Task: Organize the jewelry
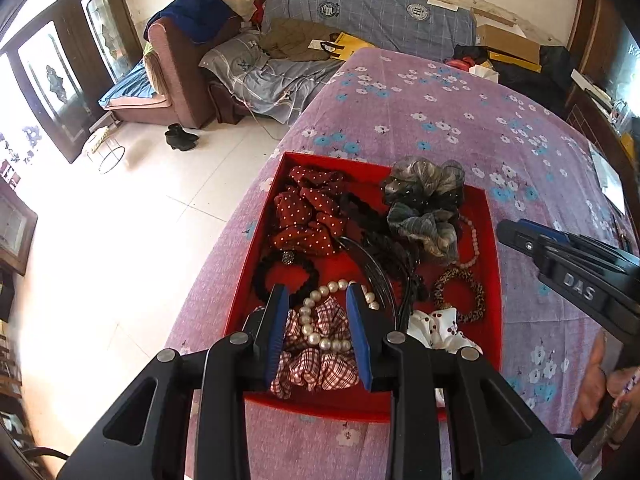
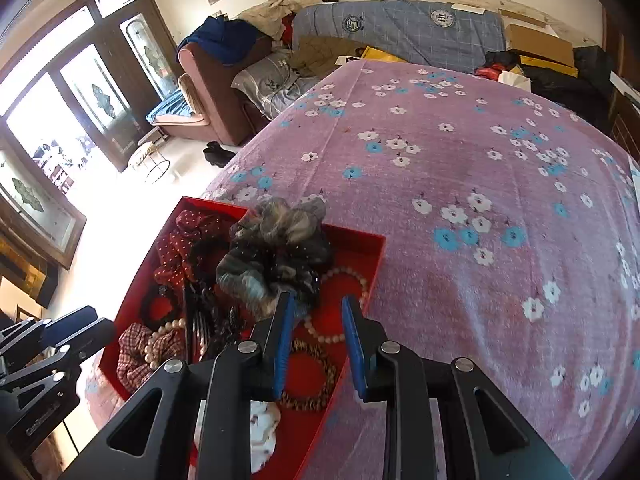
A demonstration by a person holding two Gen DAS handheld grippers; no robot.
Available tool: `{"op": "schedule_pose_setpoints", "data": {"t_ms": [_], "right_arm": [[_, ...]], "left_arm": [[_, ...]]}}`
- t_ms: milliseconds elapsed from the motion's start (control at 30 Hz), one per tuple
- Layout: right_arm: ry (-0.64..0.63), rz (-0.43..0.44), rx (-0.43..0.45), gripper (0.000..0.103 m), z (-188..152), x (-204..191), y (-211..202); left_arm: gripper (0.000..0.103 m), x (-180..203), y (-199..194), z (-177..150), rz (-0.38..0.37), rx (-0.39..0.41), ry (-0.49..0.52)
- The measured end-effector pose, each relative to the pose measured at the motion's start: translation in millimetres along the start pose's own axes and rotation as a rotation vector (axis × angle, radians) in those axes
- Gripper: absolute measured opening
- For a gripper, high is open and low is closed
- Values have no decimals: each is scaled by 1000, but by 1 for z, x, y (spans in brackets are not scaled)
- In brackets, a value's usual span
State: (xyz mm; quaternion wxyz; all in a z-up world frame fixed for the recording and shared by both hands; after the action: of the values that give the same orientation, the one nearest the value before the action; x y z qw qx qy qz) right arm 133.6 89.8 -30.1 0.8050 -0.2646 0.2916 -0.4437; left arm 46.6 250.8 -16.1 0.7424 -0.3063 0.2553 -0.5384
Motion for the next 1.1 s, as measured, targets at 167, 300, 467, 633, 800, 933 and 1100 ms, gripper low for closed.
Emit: {"op": "schedule_pose_setpoints", "data": {"t_ms": [167,300,467,633,800,933,1100], "right_arm": [[-6,-6,-6,28,-9,-3,-12],[-7,-11,-11,29,-17,-6,-21],[-16,-21,-15,29,-27,-11,-32],[-15,-32,-14,32,-35,-15,-41],[-9,-43,-20,34,-42,-17,-43],[3,-59,-27,34,-47,-17,-45],[16,-78,-25,34,-49,-17,-48]], "left_arm": [[34,0,-3,-4,14,-4,-4],[37,0,-5,-6,21,-4,-5],[37,0,-6,-9,17,-9,-10],[39,-1,-8,-11,14,-7,-5],[42,-3,-8,-13,7,-7,-1],[43,-3,-8,-13,-1,-7,2],[43,-4,-6,-12,-12,-4,6]]}}
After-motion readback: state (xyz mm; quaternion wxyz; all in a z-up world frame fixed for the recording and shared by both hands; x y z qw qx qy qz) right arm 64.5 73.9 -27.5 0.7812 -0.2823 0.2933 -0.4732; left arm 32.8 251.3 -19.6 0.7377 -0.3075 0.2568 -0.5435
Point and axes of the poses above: each gripper's, at about its wrist camera, not at the fingertips, and y roughly the way its jaws point, x to its right, z to its top, the point moved 2 cm from there along y, roughly the way its jaws point, and after that the axes turned 13 degrees about x, right-handed, at the moved point
